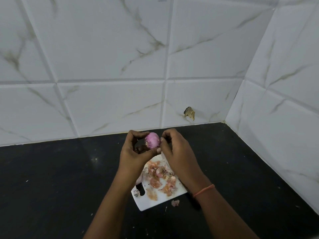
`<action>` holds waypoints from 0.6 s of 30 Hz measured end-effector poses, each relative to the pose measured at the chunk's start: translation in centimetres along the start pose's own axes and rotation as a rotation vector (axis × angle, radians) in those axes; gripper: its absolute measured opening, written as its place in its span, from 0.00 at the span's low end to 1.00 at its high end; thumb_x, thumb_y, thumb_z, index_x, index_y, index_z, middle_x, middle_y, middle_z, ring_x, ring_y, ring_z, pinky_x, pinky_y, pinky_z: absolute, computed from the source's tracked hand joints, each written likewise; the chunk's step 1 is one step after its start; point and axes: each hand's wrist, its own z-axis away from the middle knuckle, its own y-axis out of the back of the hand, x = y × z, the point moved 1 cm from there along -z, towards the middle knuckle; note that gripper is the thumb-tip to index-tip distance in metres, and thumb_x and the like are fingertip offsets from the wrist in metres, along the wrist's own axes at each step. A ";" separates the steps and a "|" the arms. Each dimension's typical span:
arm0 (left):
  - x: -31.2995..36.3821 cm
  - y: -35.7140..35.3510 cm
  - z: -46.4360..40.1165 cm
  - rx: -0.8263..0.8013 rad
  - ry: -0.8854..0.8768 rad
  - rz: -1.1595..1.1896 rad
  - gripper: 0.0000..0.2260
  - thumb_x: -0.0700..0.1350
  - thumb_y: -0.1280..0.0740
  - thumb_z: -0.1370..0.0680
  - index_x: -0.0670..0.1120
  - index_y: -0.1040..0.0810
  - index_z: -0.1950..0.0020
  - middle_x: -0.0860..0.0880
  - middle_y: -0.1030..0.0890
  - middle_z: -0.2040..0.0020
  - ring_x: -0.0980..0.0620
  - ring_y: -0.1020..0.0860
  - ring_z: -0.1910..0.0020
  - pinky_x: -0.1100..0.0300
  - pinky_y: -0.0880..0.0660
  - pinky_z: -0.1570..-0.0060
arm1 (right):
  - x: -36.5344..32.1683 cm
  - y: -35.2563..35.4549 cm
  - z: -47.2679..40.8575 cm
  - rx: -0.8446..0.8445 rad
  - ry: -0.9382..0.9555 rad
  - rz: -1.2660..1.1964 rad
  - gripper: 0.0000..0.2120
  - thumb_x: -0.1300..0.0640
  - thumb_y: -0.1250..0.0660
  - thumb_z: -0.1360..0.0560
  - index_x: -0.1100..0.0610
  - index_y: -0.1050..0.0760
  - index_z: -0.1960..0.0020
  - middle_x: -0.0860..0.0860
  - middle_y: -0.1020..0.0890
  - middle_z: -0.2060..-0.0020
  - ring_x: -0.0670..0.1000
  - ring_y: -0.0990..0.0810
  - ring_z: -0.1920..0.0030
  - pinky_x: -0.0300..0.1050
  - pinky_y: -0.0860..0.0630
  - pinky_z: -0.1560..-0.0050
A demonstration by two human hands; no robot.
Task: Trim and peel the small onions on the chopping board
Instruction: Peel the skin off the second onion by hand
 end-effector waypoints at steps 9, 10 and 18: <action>0.2 -0.3 0.2 -0.095 0.215 0.351 0.18 0.45 0.29 0.28 0.43 0.23 0.38 0.43 0.16 0.51 0.47 0.16 0.58 0.59 0.18 0.57 | 1.2 0.7 0.0 0.092 -0.076 -0.097 0.06 0.62 0.29 0.25 0.54 0.24 0.51 0.45 0.19 0.57 0.42 0.19 0.56 0.35 0.24 0.58; 0.1 -0.4 0.2 -0.099 0.238 0.366 0.18 0.48 0.32 0.25 0.44 0.23 0.37 0.42 0.16 0.51 0.47 0.17 0.59 0.58 0.18 0.57 | 0.8 0.8 0.1 0.099 -0.040 -0.178 0.08 0.63 0.30 0.25 0.54 0.23 0.48 0.45 0.19 0.54 0.42 0.19 0.53 0.33 0.24 0.55; 0.4 -1.4 0.1 -0.121 0.373 0.558 0.23 0.53 0.42 0.19 0.39 0.26 0.32 0.38 0.17 0.41 0.45 0.17 0.42 0.58 0.18 0.49 | -0.3 -0.6 0.2 0.004 0.110 -0.339 0.19 0.62 0.28 0.26 0.55 0.24 0.36 0.47 0.20 0.42 0.47 0.21 0.41 0.40 0.23 0.43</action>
